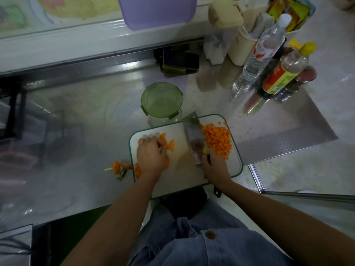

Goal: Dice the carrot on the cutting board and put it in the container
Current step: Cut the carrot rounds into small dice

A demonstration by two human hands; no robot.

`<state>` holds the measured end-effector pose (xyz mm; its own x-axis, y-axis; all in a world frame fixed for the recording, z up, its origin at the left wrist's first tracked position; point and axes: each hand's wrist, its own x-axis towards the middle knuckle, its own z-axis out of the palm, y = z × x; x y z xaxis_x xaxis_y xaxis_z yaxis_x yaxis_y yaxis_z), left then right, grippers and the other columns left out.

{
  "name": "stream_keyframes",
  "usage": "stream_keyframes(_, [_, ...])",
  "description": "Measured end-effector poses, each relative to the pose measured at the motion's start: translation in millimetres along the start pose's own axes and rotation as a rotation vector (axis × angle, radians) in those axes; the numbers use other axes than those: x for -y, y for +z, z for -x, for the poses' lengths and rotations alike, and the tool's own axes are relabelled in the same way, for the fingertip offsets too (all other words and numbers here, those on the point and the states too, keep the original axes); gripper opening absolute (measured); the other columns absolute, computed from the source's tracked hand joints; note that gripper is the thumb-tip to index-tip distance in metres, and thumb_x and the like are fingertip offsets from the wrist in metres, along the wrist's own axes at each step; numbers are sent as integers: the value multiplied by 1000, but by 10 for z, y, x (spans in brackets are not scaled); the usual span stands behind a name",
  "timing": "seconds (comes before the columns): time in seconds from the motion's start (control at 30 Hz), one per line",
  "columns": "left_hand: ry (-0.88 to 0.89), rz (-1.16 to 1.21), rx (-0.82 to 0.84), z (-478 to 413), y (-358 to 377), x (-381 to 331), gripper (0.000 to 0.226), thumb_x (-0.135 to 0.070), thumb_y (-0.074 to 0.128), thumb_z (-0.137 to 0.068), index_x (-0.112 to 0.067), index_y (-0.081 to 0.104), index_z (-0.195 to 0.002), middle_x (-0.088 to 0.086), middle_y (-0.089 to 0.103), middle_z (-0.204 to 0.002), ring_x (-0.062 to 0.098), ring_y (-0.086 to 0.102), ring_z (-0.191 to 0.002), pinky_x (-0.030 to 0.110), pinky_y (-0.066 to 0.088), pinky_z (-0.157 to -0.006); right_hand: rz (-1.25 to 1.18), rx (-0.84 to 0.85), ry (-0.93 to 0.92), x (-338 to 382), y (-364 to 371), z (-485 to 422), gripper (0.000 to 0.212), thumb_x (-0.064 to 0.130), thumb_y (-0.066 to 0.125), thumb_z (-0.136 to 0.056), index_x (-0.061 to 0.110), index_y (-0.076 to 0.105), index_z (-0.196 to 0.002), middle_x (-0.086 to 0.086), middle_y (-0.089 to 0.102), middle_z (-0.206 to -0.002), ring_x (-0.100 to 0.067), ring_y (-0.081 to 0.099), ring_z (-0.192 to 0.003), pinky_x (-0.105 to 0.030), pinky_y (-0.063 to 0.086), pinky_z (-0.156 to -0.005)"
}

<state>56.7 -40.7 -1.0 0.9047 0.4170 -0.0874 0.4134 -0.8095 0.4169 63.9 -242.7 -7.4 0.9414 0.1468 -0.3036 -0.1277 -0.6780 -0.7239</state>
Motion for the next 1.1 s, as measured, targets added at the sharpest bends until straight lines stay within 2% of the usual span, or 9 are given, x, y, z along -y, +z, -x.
stream_keyframes(0.17, [23, -97, 14, -52, -29, 85, 32, -16, 59, -84, -14, 60, -116, 16, 58, -105, 34, 47, -106, 40, 39, -86, -186, -72, 70, 115, 41, -26, 18, 22, 41, -99, 11, 44, -86, -14, 53, -62, -26, 54, -44, -30, 43, -40])
stream_keyframes(0.27, [51, -87, 75, -122, -24, 58, 39, -18, 58, -86, -17, 58, -125, 16, 52, -110, 33, 45, -108, 42, 43, -86, -213, -5, 50, 182, 103, -15, 16, 20, 42, -99, 16, 46, -84, -10, 55, -60, -22, 56, -47, -35, 47, -45])
stream_keyframes(0.37, [88, -108, 116, -169, 2, 17, 42, -20, 59, -87, -22, 56, -129, 13, 49, -111, 31, 45, -107, 41, 45, -82, -120, 3, 12, 160, 175, -41, 11, 18, 43, -99, 13, 49, -91, -8, 58, -69, -24, 58, -63, -40, 47, -60])
stream_keyframes(0.47, [97, -150, 139, -189, 17, -2, 43, -20, 61, -87, -23, 56, -130, 11, 49, -113, 31, 45, -108, 39, 45, -81, -90, -24, 0, 99, 220, -76, 13, 16, 43, -99, 6, 50, -98, -14, 59, -77, -29, 58, -70, -45, 45, -65])
stream_keyframes(0.6, [51, -76, 180, -227, 7, 35, 42, -24, 64, -85, -20, 58, -126, 10, 51, -117, 29, 45, -113, 41, 46, -84, -97, -26, 3, 105, 238, -101, 12, 16, 42, -99, 8, 47, -94, -15, 59, -77, -30, 57, -70, -48, 44, -66])
stream_keyframes(0.8, [29, 5, 154, -264, -36, 84, 21, -30, 68, -82, -18, 70, -99, 7, 60, -100, 26, 55, -99, 37, 50, -74, -86, -32, -9, 95, 242, -117, 16, 18, 43, -100, 4, 51, -99, -15, 59, -80, -29, 58, -72, -45, 44, -66])
stream_keyframes(0.97, [32, 30, 105, -249, -49, 85, 21, -37, 62, -81, -17, 70, -80, 6, 61, -82, 25, 57, -86, 35, 49, -63, -72, -27, 0, 95, 248, -130, 18, 20, 42, -100, 4, 51, -102, -16, 61, -80, -30, 59, -72, -50, 47, -67])
stream_keyframes(1.03, [36, 55, 79, -260, -50, 92, 14, -25, 61, -83, -14, 67, -88, 8, 61, -88, 27, 56, -91, 37, 46, -68, -75, -29, 1, 100, 245, -128, 18, 18, 42, -99, 3, 51, -103, -17, 61, -80, -31, 59, -73, -51, 48, -68])
stream_keyframes(1.1, [53, 52, 107, -278, -42, 95, 24, -19, 59, -86, -13, 63, -110, 12, 58, -106, 29, 53, -105, 40, 47, -78, -81, -24, 2, 114, 237, -121, 18, 18, 42, -99, 3, 51, -104, -17, 61, -81, -31, 59, -73, -52, 48, -68])
